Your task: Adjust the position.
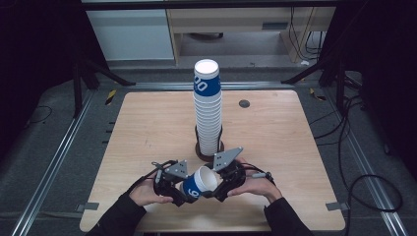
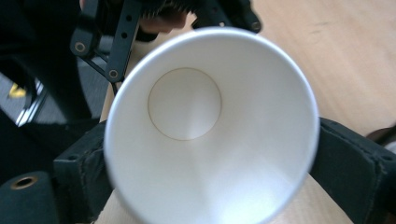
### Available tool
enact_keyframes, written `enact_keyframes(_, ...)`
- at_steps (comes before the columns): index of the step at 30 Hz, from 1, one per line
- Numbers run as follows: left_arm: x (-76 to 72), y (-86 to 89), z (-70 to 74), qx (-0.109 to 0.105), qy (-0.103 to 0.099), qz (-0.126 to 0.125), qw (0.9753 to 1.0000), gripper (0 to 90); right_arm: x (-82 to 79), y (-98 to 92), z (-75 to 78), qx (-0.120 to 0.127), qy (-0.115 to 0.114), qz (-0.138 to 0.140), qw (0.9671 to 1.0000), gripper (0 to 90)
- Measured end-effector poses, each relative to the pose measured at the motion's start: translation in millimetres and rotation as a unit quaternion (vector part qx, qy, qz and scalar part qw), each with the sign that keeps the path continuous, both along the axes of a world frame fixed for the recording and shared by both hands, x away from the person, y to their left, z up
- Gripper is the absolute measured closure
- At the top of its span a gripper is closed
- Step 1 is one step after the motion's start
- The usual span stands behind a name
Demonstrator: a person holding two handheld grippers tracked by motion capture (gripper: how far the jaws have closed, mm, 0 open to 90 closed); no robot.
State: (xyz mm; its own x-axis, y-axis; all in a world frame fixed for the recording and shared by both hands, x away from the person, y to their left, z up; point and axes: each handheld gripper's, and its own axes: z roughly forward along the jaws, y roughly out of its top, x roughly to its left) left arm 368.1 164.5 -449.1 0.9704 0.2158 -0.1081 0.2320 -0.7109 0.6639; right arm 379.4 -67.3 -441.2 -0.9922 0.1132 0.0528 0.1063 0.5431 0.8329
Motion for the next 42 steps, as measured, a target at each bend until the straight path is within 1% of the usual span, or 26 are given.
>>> enact_keyframes(3, 3.7, 8.2, 3.6, -0.026, -0.002, 0.021, 0.9994, 27.6, 3.3, -7.4, 4.6, 0.019, -0.003, -0.020, 0.9996, 9.0)
enact_keyframes(4, 4.5, 10.5, 4.9, -0.036, -0.006, 0.028, 0.9989, 27.6, 4.5, -10.0, 6.0, 0.025, -0.002, -0.027, 0.9993, 9.0)
enact_keyframes(5, 5.2, 12.6, 6.1, -0.048, -0.005, 0.035, 0.9982, 27.6, 5.6, -12.4, 7.3, 0.032, -0.001, -0.032, 0.9990, 8.9)
enact_keyframes(8, 5.4, 16.9, 9.8, -0.080, -0.014, 0.048, 0.9955, 27.6, 8.1, -17.8, 10.0, 0.052, 0.001, -0.045, 0.9976, 8.9)
enact_keyframes(10, 4.2, 17.7, 11.2, -0.103, -0.016, 0.055, 0.9930, 27.6, 9.1, -19.4, 11.3, 0.062, 0.003, -0.053, 0.9967, 8.9)
enact_keyframes(11, 3.4, 17.4, 11.6, -0.110, -0.018, 0.055, 0.9922, 27.6, 9.4, -19.8, 11.7, 0.068, 0.004, -0.053, 0.9963, 9.1)
enact_keyframes(14, 0.6, 15.2, 12.5, -0.122, -0.029, 0.055, 0.9905, 27.6, 8.8, -19.4, 12.4, 0.080, 0.008, -0.050, 0.9955, 9.3)
enact_keyframes(15, -0.1, 14.3, 13.0, -0.125, -0.029, 0.054, 0.9902, 27.6, 8.5, -18.9, 12.5, 0.082, 0.012, -0.049, 0.9953, 9.5)
enact_keyframes(16, -1.0, 13.6, 13.5, -0.126, -0.033, 0.055, 0.9899, 27.6, 8.1, -18.2, 12.4, 0.084, 0.013, -0.047, 0.9953, 9.6)
enact_keyframes(17, -1.5, 12.7, 13.6, -0.128, -0.031, 0.053, 0.9899, 27.6, 7.8, -17.4, 12.4, 0.086, 0.015, -0.045, 0.9951, 9.9)
enact_keyframes(18, -2.6, 11.9, 13.7, -0.127, -0.036, 0.054, 0.9897, 27.6, 7.7, -16.7, 12.3, 0.089, 0.017, -0.044, 0.9949, 10.1)
enact_keyframes(22, -4.4, 7.5, 12.7, -0.125, -0.034, 0.051, 0.9902, 27.6, 7.3, -14.9, 12.2, 0.110, 0.030, -0.037, 0.9928, 11.8)
enact_keyframes(23, -5.1, 6.2, 12.3, -0.124, -0.037, 0.051, 0.9902, 27.6, 7.1, -14.1, 12.1, 0.109, 0.032, -0.036, 0.9929, 11.6)
enact_keyframes(29, -7.0, 0.5, 10.3, -0.124, -0.033, 0.048, 0.9906, 27.6, 4.9, -8.6, 10.6, 0.115, 0.038, -0.027, 0.9923, 12.9)
enact_keyframes(31, -7.5, -0.9, 9.8, -0.124, -0.031, 0.046, 0.9908, 27.6, 4.7, -6.6, 9.2, 0.118, 0.043, -0.025, 0.9918, 13.9)
enact_keyframes(33, -8.2, -2.0, 9.5, -0.121, -0.032, 0.043, 0.9912, 27.6, 4.6, -4.8, 7.7, 0.116, 0.046, -0.024, 0.9919, 15.6)
enact_keyframes(35, -8.0, -2.0, 9.4, -0.120, -0.032, 0.043, 0.9913, 27.6, 5.0, -4.4, 6.5, 0.120, 0.054, -0.020, 0.9912, 17.6)
enact_keyframes(38, -7.5, -1.3, 9.2, -0.121, -0.031, 0.043, 0.9912, 27.4, 5.3, -4.7, 5.8, 0.122, 0.059, -0.020, 0.9905, 19.2)
enact_keyframes(42, -6.9, -1.9, 7.8, -0.119, -0.031, 0.043, 0.9915, 27.1, 4.7, -4.5, 5.6, 0.118, 0.055, -0.019, 0.9912, 20.2)
